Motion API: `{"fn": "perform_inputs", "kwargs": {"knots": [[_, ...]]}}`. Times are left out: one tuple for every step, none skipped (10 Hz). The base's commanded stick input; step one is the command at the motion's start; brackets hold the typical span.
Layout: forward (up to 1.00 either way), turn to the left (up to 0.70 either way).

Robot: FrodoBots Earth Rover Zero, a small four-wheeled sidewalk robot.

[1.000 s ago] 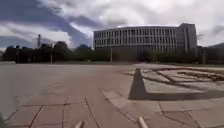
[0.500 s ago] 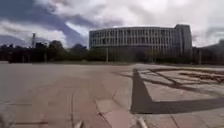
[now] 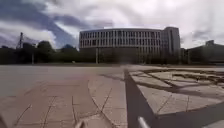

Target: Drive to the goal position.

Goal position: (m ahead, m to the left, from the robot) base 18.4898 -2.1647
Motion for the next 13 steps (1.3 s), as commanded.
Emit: {"fn": "perform_inputs", "kwargs": {"knots": [[1.00, 0.00], [1.00, 0.00], [1.00, 0.00], [1.00, 0.00], [1.00, 0.00], [1.00, 0.00], [1.00, 0.00], [1.00, 0.00], [1.00, 0.00], [1.00, 0.00], [1.00, -0.04], [1.00, -0.24], [1.00, -0.30]]}}
